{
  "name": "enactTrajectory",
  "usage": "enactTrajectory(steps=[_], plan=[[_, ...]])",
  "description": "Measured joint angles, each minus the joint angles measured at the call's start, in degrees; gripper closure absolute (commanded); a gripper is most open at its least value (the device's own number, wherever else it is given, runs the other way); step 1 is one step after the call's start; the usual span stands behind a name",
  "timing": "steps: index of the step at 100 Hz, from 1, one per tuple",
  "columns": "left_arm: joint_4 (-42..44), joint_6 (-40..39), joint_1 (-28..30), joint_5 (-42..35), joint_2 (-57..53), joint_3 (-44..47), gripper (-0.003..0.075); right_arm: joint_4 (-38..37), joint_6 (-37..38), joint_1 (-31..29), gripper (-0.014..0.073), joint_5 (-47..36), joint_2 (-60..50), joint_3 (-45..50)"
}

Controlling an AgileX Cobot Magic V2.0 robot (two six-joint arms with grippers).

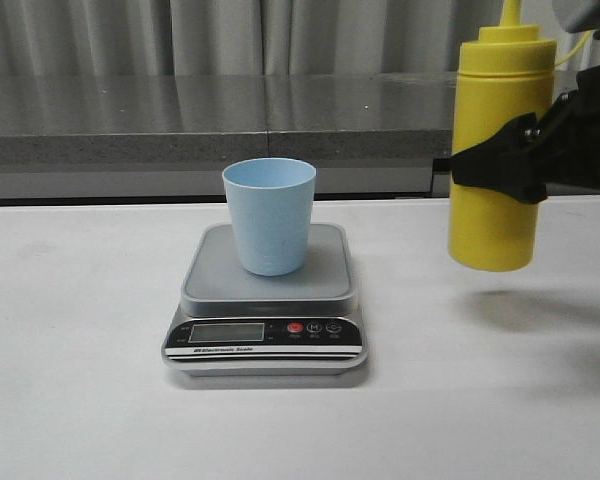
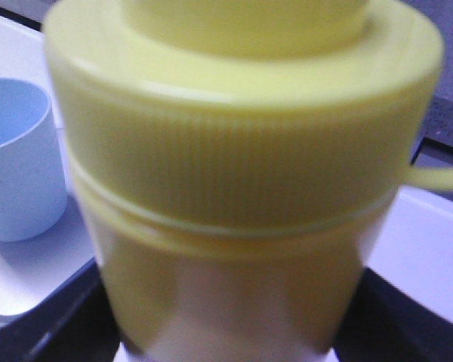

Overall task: Pour seasoning into cup on scale with both arms
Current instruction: 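Tilt the bottle upright and lower it to the table with the right gripper, then open the right gripper and withdraw it from the bottle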

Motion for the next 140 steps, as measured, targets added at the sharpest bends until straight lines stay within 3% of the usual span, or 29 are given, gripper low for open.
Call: enactTrajectory(steps=[65,99,125,140], plan=[[0.0,0.0,0.0,0.0,0.0,0.0,0.0738,2.8,-5.28,-0.09,0.0388,-9.1,10.82,0.0],[0.0,0.0,0.0,0.0,0.0,0.0,0.0738,3.04,-5.66,-0.12,0.0383,-9.47,12.13,0.0],[0.0,0.0,0.0,0.0,0.0,0.0,0.0738,3.17,-5.66,-0.22,0.0179,-9.47,12.13,0.0],[0.0,0.0,0.0,0.0,0.0,0.0,0.0738,3.17,-5.66,-0.22,0.0153,-9.47,12.13,0.0]])
